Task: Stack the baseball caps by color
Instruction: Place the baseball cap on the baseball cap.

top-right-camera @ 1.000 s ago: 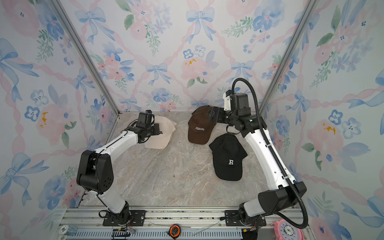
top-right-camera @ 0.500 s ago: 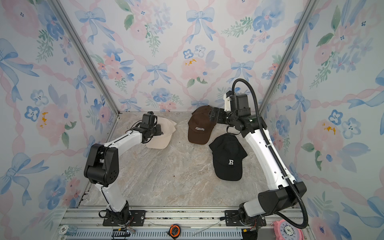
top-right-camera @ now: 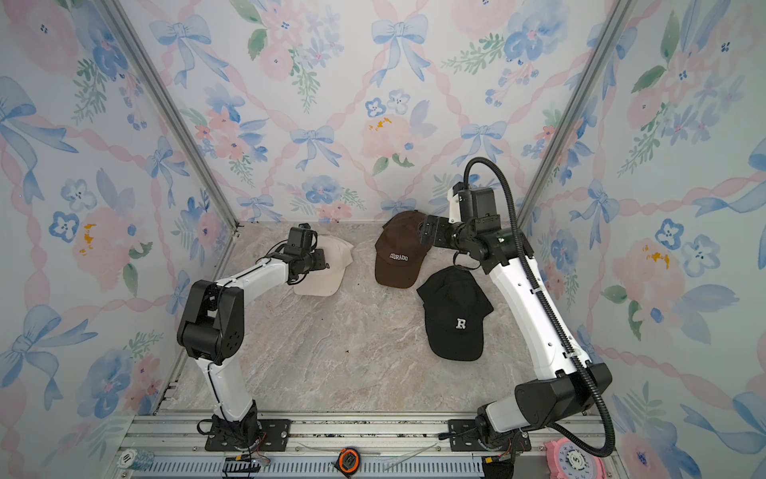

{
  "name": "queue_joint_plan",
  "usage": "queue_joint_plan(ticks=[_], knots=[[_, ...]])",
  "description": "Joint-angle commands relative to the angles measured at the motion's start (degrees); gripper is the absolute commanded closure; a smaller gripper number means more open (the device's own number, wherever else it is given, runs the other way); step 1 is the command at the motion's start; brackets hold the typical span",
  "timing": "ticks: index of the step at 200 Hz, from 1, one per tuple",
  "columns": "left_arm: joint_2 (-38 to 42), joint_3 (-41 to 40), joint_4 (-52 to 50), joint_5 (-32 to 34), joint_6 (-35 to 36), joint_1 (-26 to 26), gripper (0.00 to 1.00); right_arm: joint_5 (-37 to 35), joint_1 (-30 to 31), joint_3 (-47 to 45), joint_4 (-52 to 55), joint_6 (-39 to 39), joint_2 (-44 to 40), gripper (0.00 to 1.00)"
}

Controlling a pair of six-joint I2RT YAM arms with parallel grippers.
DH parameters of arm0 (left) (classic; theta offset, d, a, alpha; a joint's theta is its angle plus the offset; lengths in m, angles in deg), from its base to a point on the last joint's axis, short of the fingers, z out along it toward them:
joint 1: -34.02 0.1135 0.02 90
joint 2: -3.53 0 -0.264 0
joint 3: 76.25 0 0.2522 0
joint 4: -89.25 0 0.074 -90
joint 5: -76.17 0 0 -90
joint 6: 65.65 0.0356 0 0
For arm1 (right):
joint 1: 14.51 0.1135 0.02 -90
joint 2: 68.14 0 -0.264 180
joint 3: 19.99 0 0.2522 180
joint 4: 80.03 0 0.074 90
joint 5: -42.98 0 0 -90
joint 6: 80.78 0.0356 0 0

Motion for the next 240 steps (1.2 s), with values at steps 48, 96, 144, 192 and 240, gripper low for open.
queue_joint_plan(ticks=[48, 96, 144, 192, 240], knots=[[1.1, -2.4, -1.0, -0.9, -1.2, -0.2, 0.58, -1.4, 0.0, 1.3, 1.4, 1.1, -0.3, 0.04], [7.4, -3.2, -2.2, -0.6, -1.5, -0.2, 0.18, -2.6, 1.1, 0.8, 2.1, 1.5, -1.3, 0.04], [16.0, -2.3, -4.6, 0.2, 0.5, -0.1, 0.02, -3.4, 1.0, -1.7, 2.0, 0.2, -3.7, 0.04], [28.2, -10.5, -3.5, 4.4, 6.8, 0.2, 0.02, -6.9, -0.1, -11.4, -1.9, -4.8, -9.3, 0.04], [46.1, -30.5, 4.1, 9.3, 7.7, 3.5, 0.02, -11.4, -1.7, -28.0, -9.7, -8.6, -19.3, 0.04]])
